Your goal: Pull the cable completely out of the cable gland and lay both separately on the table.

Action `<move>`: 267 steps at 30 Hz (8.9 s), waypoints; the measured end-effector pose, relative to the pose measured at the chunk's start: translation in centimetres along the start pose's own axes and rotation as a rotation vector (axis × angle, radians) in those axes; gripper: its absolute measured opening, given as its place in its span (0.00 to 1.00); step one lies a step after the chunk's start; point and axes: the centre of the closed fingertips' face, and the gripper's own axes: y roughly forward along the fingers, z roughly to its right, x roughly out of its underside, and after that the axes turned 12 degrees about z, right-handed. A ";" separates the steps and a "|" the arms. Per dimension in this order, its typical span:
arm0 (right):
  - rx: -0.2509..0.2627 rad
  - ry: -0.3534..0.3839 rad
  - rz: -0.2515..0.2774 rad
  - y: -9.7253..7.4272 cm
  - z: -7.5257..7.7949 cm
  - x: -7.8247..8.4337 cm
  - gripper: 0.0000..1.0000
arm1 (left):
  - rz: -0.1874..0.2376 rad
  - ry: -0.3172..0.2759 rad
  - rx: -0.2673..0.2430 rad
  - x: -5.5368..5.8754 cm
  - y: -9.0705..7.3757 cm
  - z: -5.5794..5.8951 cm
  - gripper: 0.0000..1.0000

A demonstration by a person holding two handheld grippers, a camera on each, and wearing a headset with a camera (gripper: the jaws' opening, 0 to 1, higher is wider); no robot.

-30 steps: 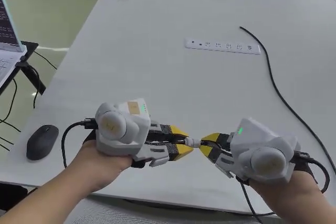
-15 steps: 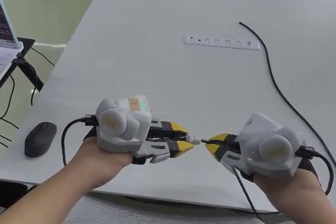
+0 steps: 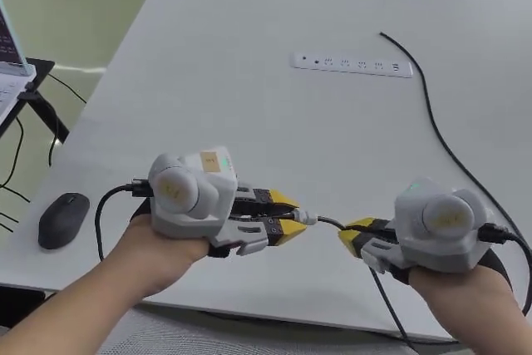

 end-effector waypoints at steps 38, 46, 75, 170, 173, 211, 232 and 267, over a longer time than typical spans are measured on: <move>0.002 0.088 -0.079 0.0 1.5 2.8 0.02 | 0.000 -0.006 -0.004 -0.1 0.5 -0.5 0.15; -0.068 -0.165 0.060 -0.5 0.1 -1.8 0.20 | -0.003 -0.010 -0.005 0.0 0.3 -0.6 0.15; -0.220 -0.530 0.080 1.4 -4.9 -4.0 0.01 | 0.005 -0.036 0.004 0.1 -0.3 -0.3 0.15; 0.015 -0.197 -0.025 4.1 2.4 -7.5 0.00 | 0.031 -0.093 -0.020 3.7 -2.2 -1.0 0.15; 0.024 -0.226 -0.028 4.8 2.5 -8.2 0.00 | 0.033 -0.097 -0.021 4.1 -2.4 -1.3 0.15; -0.063 -0.386 -0.112 17.4 -1.1 -11.2 0.00 | 0.026 -0.184 -0.027 10.2 -6.2 -4.7 0.15; -0.282 -0.545 -0.162 25.3 -7.9 -8.7 0.00 | 0.008 -0.241 -0.064 13.9 -8.2 -8.1 0.15; -0.473 -0.612 -0.272 28.4 -12.0 -2.8 0.00 | -0.031 -0.254 -0.124 17.0 -9.0 -10.5 0.15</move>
